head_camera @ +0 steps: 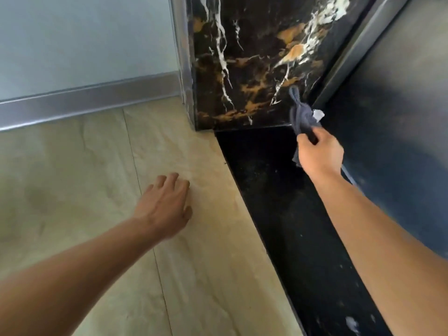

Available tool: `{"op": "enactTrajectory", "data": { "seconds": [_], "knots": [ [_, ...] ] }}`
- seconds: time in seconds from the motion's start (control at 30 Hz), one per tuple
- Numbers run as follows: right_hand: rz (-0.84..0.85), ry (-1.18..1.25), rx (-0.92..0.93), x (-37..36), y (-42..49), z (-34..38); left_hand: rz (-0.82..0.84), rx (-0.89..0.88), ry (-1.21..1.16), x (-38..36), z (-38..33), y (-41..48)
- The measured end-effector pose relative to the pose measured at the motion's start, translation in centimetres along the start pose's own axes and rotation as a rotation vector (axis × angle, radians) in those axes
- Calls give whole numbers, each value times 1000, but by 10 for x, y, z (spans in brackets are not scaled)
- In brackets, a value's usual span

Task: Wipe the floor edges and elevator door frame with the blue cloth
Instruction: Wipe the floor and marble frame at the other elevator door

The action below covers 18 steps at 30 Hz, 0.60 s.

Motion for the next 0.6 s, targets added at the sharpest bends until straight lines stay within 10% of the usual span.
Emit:
{"op": "enactTrajectory", "data": {
  "seconds": [0.1,0.27,0.47,0.6],
  "knots": [
    [280,-303,-106,-66,4,-22,5,16,-5,-13,16,4],
    [243,-704,-37,-92,22,-30,-18,-16,-59,-40,26,6],
    [78,-558,-236,-125,19,-18,-70,-22,-114,-51,27,7],
    [154,-679,-55,-180,-20,37,-103,-54,-128,-46,26,7]
  ]
}}
Point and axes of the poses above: each hand's wrist, its own y-axis towards the middle knuckle, its own x-axis out of the back of the hand, z = x × y, the point moved 8 cm from there along y, towards the middle knuckle, and after that the axes turned 13 degrees about z, right-handed, at the moved point
